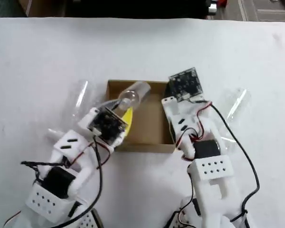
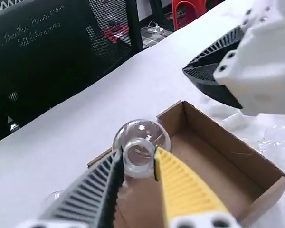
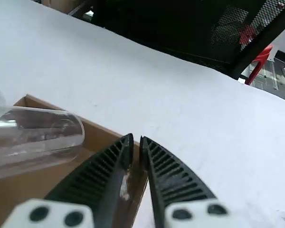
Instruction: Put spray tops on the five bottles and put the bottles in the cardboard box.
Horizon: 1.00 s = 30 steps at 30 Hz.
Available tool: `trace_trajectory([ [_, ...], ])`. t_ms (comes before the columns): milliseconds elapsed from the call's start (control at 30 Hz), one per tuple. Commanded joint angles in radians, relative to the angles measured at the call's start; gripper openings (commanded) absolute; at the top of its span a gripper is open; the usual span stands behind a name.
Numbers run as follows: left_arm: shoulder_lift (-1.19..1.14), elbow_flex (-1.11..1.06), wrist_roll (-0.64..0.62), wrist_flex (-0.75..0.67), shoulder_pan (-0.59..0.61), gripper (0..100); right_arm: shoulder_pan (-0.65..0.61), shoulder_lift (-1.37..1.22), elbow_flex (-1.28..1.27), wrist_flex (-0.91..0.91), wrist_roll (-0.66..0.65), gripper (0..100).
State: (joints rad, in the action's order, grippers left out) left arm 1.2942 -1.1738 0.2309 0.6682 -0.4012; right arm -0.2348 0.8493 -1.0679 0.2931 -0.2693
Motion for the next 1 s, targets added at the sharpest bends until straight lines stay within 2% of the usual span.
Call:
trace_trajectory([
  [0, 0.007, 0.161, -0.04, 0.115, 0.041, 2, 0.059, 0.008, -0.029, -0.12, 0.123, 1.6],
  [133, -0.062, 0.247, -0.003, 0.17, 0.028, 2, 0.134, 0.002, -0.052, -0.166, 0.192, 1.6],
  [267, -0.298, 0.404, 0.009, 0.222, 0.019, 2, 0.166, 0.002, -0.091, -0.229, 0.247, 1.6],
  [600, -0.898, 1.053, 0.009, 0.591, 0.024, 2, 0.179, 0.001, -0.187, -0.386, 0.25, 1.6],
  [867, -1.227, 1.418, 0.012, 0.795, 0.028, 2, 0.18, 0.001, -0.192, -0.387, 0.249, 1.6],
  [967, -1.313, 1.528, 0.063, 0.862, 0.045, 2, 0.179, -0.001, -0.192, -0.387, 0.249, 1.6],
])
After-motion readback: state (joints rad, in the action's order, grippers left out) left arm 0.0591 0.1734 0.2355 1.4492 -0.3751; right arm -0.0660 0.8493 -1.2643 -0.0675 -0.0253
